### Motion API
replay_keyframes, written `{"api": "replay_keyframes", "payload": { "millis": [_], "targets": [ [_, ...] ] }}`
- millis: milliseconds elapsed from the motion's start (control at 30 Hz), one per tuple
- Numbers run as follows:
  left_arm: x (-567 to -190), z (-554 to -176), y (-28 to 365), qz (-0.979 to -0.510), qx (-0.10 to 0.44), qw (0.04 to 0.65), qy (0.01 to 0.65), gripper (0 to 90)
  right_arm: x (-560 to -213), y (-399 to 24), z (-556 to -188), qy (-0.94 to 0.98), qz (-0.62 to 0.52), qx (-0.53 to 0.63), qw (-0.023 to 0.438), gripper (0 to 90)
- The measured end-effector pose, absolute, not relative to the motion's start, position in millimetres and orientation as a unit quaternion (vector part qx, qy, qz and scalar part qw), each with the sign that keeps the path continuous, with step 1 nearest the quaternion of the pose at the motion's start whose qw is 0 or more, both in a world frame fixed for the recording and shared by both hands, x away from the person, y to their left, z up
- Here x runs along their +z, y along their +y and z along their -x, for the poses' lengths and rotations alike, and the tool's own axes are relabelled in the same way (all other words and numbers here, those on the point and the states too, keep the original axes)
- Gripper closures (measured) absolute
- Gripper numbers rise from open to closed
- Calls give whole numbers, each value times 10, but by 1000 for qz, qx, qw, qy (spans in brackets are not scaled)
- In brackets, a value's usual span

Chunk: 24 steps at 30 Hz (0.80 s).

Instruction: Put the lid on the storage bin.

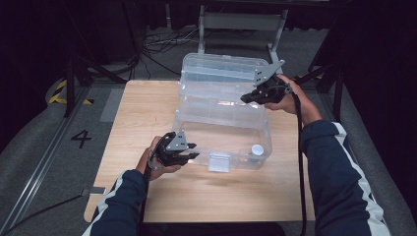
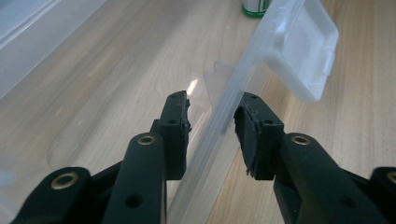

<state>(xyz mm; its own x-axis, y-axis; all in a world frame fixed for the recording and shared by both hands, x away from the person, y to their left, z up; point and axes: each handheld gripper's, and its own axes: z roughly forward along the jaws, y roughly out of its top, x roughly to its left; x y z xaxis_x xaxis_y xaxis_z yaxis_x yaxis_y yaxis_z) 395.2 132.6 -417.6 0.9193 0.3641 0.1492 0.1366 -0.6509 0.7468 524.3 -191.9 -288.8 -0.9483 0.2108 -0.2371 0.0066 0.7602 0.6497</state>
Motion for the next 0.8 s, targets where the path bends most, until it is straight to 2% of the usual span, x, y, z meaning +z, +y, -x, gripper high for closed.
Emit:
{"api": "replay_keyframes", "payload": {
  "millis": [800],
  "targets": [
    [-4185, -3923, 1317, -895, 148, 397, 142, 665, -2884, -1908, -5006, 925, -39, 341, 161, 899]
  ]
}}
